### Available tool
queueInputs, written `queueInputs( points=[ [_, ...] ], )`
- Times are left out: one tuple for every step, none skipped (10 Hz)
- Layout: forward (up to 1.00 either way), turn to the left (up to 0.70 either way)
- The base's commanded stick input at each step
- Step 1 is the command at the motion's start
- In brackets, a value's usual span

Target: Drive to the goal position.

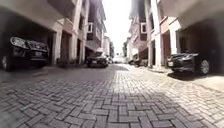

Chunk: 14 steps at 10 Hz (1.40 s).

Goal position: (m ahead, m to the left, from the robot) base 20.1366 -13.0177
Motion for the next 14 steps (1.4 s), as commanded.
queueInputs(
  points=[
    [0.50, 0.00],
    [0.50, 0.00],
    [0.50, 0.00],
    [0.50, 0.00],
    [0.50, 0.00],
    [0.50, 0.00],
    [0.50, 0.00],
    [0.50, 0.00],
    [0.50, 0.00],
    [0.50, 0.00],
    [0.50, 0.00],
    [0.50, 0.00],
    [0.50, 0.00],
    [0.50, 0.00]
  ],
)
